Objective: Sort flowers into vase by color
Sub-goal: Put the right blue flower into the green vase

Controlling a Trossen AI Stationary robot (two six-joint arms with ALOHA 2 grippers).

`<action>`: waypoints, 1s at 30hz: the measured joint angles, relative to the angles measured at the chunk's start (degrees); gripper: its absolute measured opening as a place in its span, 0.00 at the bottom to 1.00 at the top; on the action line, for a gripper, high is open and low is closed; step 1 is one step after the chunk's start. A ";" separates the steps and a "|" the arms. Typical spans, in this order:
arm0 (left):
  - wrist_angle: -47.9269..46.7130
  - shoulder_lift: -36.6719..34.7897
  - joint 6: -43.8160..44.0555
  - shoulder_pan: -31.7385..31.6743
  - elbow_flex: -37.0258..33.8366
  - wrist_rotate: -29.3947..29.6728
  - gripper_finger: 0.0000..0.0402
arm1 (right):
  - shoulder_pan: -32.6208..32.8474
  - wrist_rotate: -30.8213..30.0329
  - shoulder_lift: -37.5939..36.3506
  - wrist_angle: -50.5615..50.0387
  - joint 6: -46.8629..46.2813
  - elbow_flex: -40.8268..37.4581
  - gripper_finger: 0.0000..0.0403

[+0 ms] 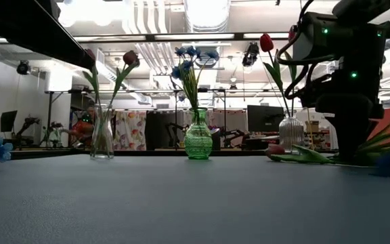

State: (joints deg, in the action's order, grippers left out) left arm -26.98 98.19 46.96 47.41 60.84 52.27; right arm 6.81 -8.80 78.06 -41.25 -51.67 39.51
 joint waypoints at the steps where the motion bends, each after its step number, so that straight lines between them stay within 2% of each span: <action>1: 0.11 0.00 -0.19 -0.01 0.00 0.00 0.51 | 0.00 0.01 0.00 -0.01 0.14 0.03 0.24; 6: 1.35 0.00 -1.64 -0.05 0.00 0.05 0.51 | 0.00 1.40 -0.09 -0.28 1.26 0.77 0.10; 9: 1.41 0.00 -1.73 -0.05 0.00 0.64 0.51 | 0.00 2.76 -0.28 -0.54 1.88 1.68 0.04; 16: 4.12 0.00 -3.35 -0.54 0.00 -0.07 0.51 | 0.00 2.80 -1.04 -9.89 3.18 7.37 0.06; 23: 17.00 0.00 -19.34 -3.39 0.04 -11.13 0.51 | 0.06 1.37 -1.53 -20.61 7.11 15.48 0.05; 30: 21.19 -0.09 -29.09 -8.81 0.04 -12.39 0.51 | 1.11 1.30 -1.53 -24.88 12.39 23.64 0.05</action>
State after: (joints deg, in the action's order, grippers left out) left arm -5.79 98.10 17.87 38.60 60.88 39.88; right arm 7.92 -7.50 76.53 -66.12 -39.28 63.15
